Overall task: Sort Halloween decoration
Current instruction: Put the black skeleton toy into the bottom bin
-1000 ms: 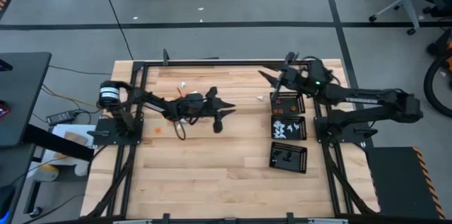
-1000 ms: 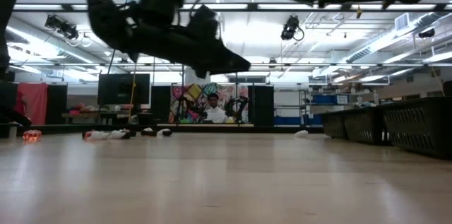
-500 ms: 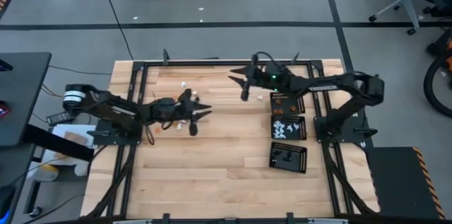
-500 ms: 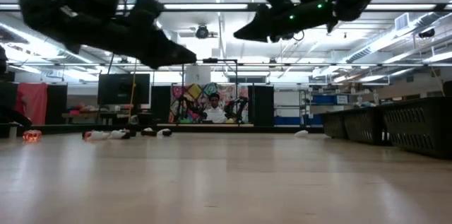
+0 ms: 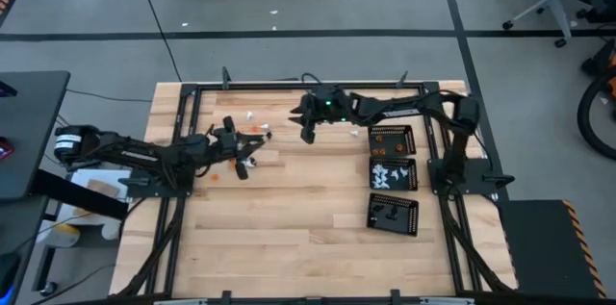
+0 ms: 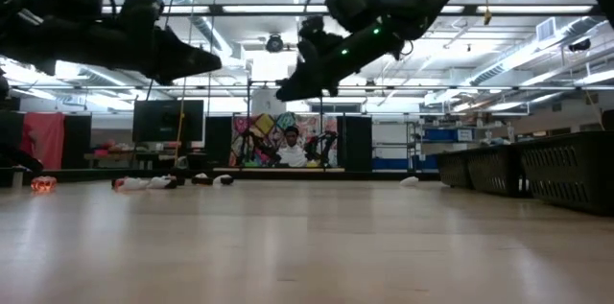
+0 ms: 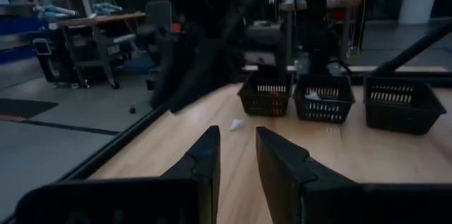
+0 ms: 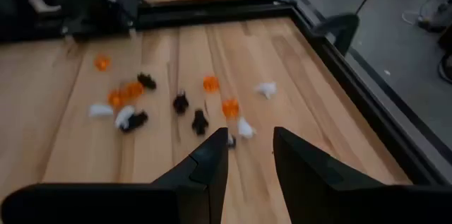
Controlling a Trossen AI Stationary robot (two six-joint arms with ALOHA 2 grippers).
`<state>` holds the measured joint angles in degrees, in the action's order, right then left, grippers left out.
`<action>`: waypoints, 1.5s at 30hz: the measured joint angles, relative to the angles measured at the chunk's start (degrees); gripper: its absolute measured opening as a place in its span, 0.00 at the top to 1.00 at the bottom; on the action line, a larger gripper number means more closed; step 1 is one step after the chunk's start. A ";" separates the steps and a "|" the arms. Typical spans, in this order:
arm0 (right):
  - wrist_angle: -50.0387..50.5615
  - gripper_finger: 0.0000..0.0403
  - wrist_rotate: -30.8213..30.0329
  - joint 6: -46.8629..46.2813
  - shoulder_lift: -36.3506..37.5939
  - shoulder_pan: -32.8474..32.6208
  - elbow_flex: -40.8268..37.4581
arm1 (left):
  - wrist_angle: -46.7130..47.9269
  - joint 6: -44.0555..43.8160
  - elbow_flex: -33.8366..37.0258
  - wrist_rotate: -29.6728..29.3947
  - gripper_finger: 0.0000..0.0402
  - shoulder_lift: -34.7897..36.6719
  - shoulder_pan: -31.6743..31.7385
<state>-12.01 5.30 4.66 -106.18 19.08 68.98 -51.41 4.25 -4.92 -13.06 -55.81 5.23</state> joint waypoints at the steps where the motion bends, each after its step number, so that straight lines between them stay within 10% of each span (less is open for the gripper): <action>1: -0.55 0.71 0.29 -0.36 -0.91 -0.12 0.69 | 0.47 0.00 0.34 0.00 0.81 0.92 -0.06; 14: -10.05 0.71 -0.83 -7.28 -12.19 -0.31 5.38 | 12.54 0.89 4.45 -0.26 0.81 13.81 -0.10; 45: 5.11 0.71 -1.58 -16.26 -22.09 0.47 22.21 | 19.09 -0.48 4.47 -11.78 0.81 13.81 -0.32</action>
<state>-6.90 3.71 -11.60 -128.27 19.55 91.19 -32.32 3.77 -0.45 -24.84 -42.00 4.91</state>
